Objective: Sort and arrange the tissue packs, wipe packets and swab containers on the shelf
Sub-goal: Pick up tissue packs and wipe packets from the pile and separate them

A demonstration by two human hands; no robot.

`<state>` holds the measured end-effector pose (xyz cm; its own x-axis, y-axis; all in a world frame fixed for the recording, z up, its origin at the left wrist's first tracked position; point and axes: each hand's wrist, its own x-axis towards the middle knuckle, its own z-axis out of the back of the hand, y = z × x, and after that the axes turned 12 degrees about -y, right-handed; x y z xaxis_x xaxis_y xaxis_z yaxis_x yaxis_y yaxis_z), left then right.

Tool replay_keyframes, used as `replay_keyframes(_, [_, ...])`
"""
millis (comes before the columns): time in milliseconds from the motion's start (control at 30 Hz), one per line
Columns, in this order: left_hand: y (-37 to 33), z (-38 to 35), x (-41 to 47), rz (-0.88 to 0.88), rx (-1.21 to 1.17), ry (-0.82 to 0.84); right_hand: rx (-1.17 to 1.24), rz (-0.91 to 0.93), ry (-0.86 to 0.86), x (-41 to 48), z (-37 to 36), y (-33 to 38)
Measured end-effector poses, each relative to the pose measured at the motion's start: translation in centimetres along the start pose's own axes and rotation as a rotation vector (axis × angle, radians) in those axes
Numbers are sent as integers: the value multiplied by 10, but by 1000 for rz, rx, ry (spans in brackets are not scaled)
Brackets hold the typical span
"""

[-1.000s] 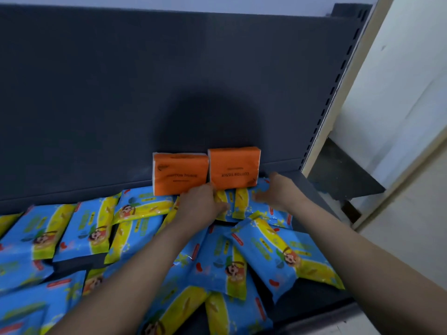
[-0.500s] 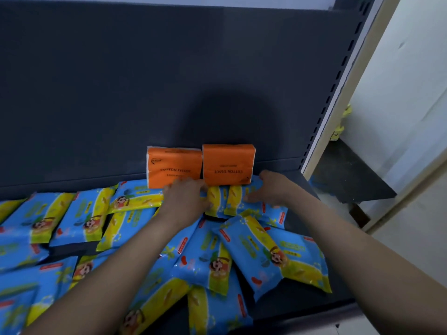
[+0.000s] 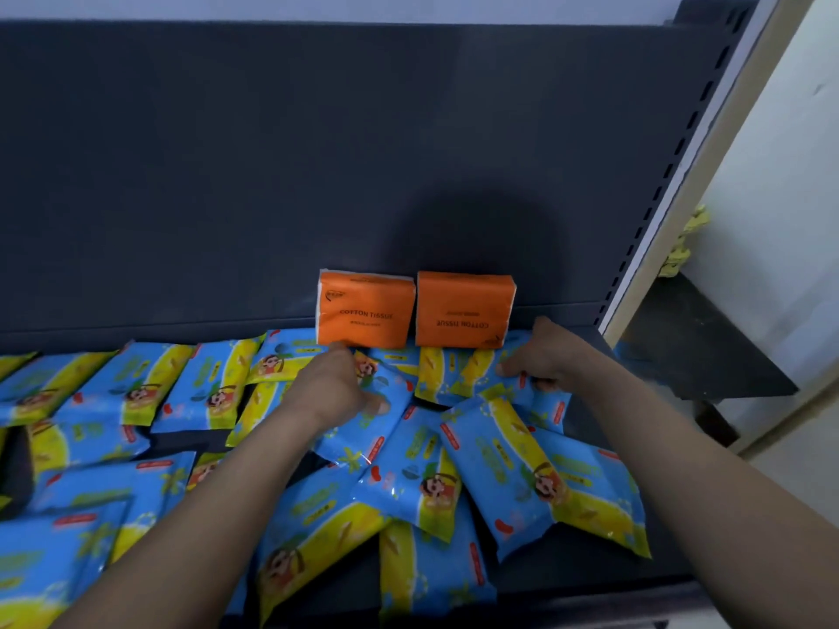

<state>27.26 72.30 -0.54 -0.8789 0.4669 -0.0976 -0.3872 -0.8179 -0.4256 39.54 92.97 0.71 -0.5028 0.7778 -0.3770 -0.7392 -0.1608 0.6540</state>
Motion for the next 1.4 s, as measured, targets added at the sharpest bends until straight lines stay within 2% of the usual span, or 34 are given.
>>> replay_keyframes(100, [0, 9, 1, -21, -81, -3, 14, 36, -156, -3, 4, 0])
replay_keyframes(233, [-3, 21, 0, -122, -222, -55, -11, 201, -441, -17, 3, -4])
replay_keyframes(367, [-7, 28, 2, -194, -506, -127, 15, 332, -652, -38, 0, -3])
replay_keyframes(467, [-6, 33, 4, -156, -749, -143, 102, 426, -741, -52, -2, 3])
replay_keyframes(600, [2, 43, 0, -189, -1017, -182, 202, 473, -648, -67, -10, 12])
replay_keyframes(800, [20, 60, -17, -147, -1197, -198, 392, 492, -459, -77, -33, 23])
replay_keyframes(933, [48, 73, -35, 39, -1342, -205, 490, 508, -328, -77, -54, 41])
replay_keyframes(1033, [78, 82, -49, 181, -1437, -276, 518, 533, -178, -74, -77, 60])
replay_keyframes(1133, [106, 89, -69, 302, -1426, -358, 527, 582, -56, -74, -100, 76])
replay_keyframes(1267, [137, 97, -101, 357, -1397, -508, 515, 620, 49, -88, -134, 94])
replay_keyframes(1400, [169, 111, -132, 430, -1496, -670, 502, 618, 197, -114, -167, 117])
